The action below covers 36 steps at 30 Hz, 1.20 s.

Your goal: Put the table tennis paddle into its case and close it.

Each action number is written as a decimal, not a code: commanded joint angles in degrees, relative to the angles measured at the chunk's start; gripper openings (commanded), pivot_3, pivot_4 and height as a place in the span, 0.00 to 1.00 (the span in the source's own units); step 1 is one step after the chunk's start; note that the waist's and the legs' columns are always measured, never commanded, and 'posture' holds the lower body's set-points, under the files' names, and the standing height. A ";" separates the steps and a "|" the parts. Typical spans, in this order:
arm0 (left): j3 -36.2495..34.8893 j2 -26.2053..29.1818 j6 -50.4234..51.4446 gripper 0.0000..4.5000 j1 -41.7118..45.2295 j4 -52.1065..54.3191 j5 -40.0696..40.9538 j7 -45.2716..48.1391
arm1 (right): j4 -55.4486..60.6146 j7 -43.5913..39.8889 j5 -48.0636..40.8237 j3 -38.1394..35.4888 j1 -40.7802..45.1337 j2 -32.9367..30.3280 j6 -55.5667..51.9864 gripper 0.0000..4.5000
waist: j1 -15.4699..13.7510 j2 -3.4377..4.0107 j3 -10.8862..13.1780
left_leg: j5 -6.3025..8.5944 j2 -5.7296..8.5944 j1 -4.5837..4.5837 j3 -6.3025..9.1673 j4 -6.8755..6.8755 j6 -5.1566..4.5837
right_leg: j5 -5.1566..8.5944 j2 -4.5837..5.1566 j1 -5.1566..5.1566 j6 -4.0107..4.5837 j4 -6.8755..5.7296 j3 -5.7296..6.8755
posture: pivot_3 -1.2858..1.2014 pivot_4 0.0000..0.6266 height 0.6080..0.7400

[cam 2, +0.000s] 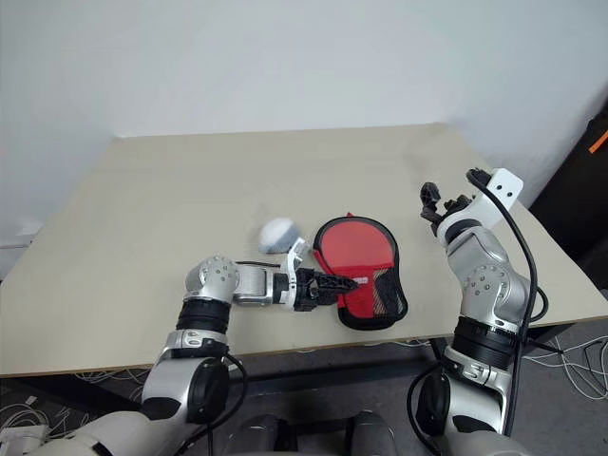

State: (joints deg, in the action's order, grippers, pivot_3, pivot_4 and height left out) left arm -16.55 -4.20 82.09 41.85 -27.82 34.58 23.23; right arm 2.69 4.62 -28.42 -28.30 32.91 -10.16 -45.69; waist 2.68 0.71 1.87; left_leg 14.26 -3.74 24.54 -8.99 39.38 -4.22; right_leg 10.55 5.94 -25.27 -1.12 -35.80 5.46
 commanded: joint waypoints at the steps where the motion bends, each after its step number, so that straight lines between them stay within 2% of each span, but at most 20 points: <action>1: -1.21 -0.53 -0.64 0.48 1.52 0.39 1.30 -0.42 | 0.67 0.80 -0.27 -0.44 0.93 -0.90 1.50 1.00 | -0.01 0.00 0.00 | 0.00 0.00 0.00 0.00 0.00 0.00 | 0.00 0.00 0.00 0.00 0.00 0.00 | 0.52 0.00 0.88; 4: -2.02 -1.32 -0.69 0.24 1.79 -0.47 0.87 -2.23 | 0.33 1.10 -0.38 -0.54 1.11 -1.11 1.57 1.00 | -0.04 0.00 0.00 | 0.00 0.00 0.00 0.00 0.00 0.00 | 0.01 0.00 0.01 -0.01 0.01 0.00 | 0.52 0.00 0.88; 13: -4.18 -1.45 2.45 0.24 2.08 -0.62 1.01 -6.17 | 0.48 1.18 -0.62 -0.07 0.85 -1.16 2.25 1.00 | -0.01 0.00 0.00 | 0.00 0.00 0.00 0.01 0.00 -0.01 | 0.01 0.00 0.00 -0.02 0.01 0.00 | 0.52 0.00 0.88; 18: -6.10 -1.10 9.45 0.24 0.72 3.39 0.85 -8.90 | 0.86 1.07 -0.73 0.44 0.62 -1.06 2.12 1.00 | 0.02 0.00 0.00 | 0.00 0.00 0.00 0.01 0.00 -0.01 | 0.01 0.00 0.00 -0.02 0.01 0.00 | 0.52 0.00 0.88; 23: -1.52 1.84 10.41 0.24 -4.68 8.89 11.91 -11.07 | 0.73 1.02 -0.80 0.90 0.30 -0.73 2.49 1.00 | 0.10 0.00 0.00 | 0.00 -0.06 -0.02 0.12 -0.01 -0.01 | -0.05 -0.02 -0.02 0.08 -0.02 -0.04 | 0.52 0.00 0.88; 26: -7.35 -0.27 10.41 0.24 -4.92 10.14 12.03 -15.04 | 0.18 1.00 -0.74 1.01 0.43 -0.69 2.88 1.00 | -0.07 0.00 0.00 | 0.00 -0.04 0.01 0.13 0.00 0.00 | -0.08 -0.02 -0.03 0.14 -0.03 -0.03 | 0.52 0.00 0.88; 29: -11.53 -3.14 8.85 0.24 -3.74 9.99 8.29 -19.53 | -0.16 0.80 -0.40 1.63 0.31 -0.83 3.16 1.00 | -0.08 0.00 0.00 | 0.03 0.01 0.00 0.16 0.06 -0.05 | -0.06 0.01 0.04 0.10 0.01 -0.03 | 0.52 0.00 0.88; 33: -9.78 -5.35 5.62 0.24 -3.14 10.60 6.80 -20.29 | -0.75 0.81 -0.06 2.21 0.49 -1.22 3.55 1.00 | 0.04 0.00 0.00 | 0.03 0.00 0.00 0.16 0.05 -0.06 | -0.05 -0.01 0.02 0.08 0.01 -0.02 | 0.52 0.00 0.88; 35: -7.20 -5.09 4.96 0.24 -3.12 10.97 7.47 -17.63 | -0.85 0.86 0.07 2.49 0.55 -1.39 3.62 1.00 | -0.04 0.00 0.00 | 0.03 -0.01 0.00 0.15 0.05 -0.05 | -0.05 -0.02 0.02 0.09 0.00 -0.02 | 0.52 0.00 0.88; 36: -6.42 -5.11 4.13 0.28 -3.09 10.93 7.39 -17.02 | -0.81 0.86 0.24 2.68 0.50 -1.51 3.72 1.00 | -0.04 0.00 0.00 | 0.03 0.00 0.01 0.14 0.05 -0.05 | -0.06 -0.02 0.02 0.09 0.00 -0.02 | 0.52 0.00 0.88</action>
State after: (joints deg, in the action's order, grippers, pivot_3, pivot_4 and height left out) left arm -24.99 -7.88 87.43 36.60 -18.66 41.34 4.42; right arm 0.59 5.85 -28.41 -25.94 32.52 -10.72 -43.44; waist 2.64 0.71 1.87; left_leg 14.29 -3.73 24.54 -8.86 39.43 -4.28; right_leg 10.49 5.93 -25.25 -1.03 -35.79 5.44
